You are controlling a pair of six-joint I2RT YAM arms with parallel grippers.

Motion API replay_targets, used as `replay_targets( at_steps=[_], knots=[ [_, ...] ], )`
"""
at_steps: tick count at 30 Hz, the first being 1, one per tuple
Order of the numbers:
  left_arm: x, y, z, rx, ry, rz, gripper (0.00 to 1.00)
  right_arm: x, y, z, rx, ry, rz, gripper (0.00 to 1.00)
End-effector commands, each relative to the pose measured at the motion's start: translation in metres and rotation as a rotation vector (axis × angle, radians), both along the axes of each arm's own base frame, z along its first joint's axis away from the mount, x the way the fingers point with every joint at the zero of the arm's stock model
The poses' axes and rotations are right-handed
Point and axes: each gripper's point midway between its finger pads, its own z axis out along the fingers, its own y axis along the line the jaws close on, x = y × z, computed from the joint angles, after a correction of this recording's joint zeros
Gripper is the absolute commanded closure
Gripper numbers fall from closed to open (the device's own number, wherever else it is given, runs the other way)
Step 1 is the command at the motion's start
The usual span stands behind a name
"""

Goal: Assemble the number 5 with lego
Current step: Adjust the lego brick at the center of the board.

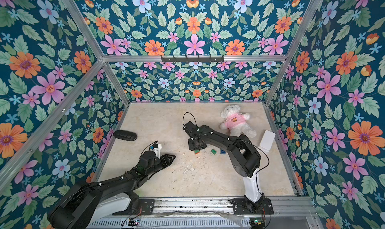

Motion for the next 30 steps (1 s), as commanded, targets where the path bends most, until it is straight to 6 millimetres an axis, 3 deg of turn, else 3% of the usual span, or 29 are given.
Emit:
replay_targets(
  at_steps=[1,8,15,20,30],
  knots=[
    [0.003,-0.001,0.004,-0.005,-0.024,0.003,0.6,0.002,0.002,0.002,0.004,-0.006,0.006,0.62],
    [0.003,-0.002,0.003,-0.007,-0.021,0.0,0.6,0.004,-0.001,0.001,-0.01,-0.014,0.006,0.68],
    [0.005,-0.003,0.003,-0.008,-0.022,-0.003,0.6,0.008,-0.007,0.028,0.036,-0.121,-0.004,0.71],
    [0.005,-0.004,0.002,-0.01,-0.019,-0.006,0.6,-0.001,-0.012,0.036,0.093,-0.245,-0.004,0.72],
    [0.004,-0.005,0.002,-0.025,-0.013,-0.007,0.6,-0.007,-0.004,0.036,0.166,-0.345,0.035,0.73]
  ],
)
